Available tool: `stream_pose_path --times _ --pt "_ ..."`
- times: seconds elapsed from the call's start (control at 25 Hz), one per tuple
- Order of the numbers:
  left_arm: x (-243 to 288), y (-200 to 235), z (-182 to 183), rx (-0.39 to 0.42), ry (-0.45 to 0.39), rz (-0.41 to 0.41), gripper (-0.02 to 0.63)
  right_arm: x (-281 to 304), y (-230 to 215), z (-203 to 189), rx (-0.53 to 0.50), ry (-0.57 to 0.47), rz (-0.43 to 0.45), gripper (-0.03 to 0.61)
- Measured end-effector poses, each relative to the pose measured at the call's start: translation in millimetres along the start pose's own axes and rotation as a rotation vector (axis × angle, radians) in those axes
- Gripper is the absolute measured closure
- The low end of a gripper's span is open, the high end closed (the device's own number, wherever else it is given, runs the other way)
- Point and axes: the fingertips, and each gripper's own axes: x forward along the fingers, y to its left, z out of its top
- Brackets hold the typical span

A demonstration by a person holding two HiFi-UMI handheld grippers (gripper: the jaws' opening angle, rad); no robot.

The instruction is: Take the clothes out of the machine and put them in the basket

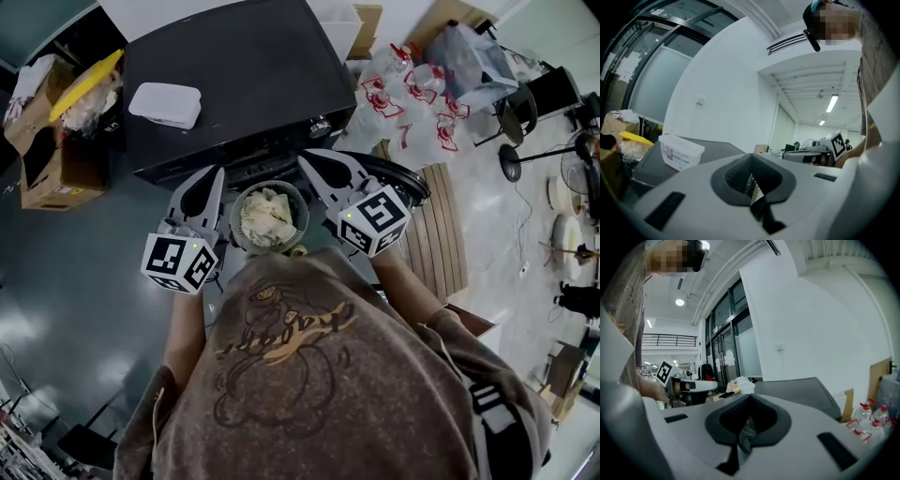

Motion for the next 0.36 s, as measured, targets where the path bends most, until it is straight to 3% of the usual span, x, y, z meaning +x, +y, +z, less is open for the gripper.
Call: stream_pose_path --times 0.36 --pt "-3.8 0.5 -0.3 0.017 0.020 0.011 0.606 -8.0 0.0 -4.9 0.019 -0.003 -0.013 0.582"
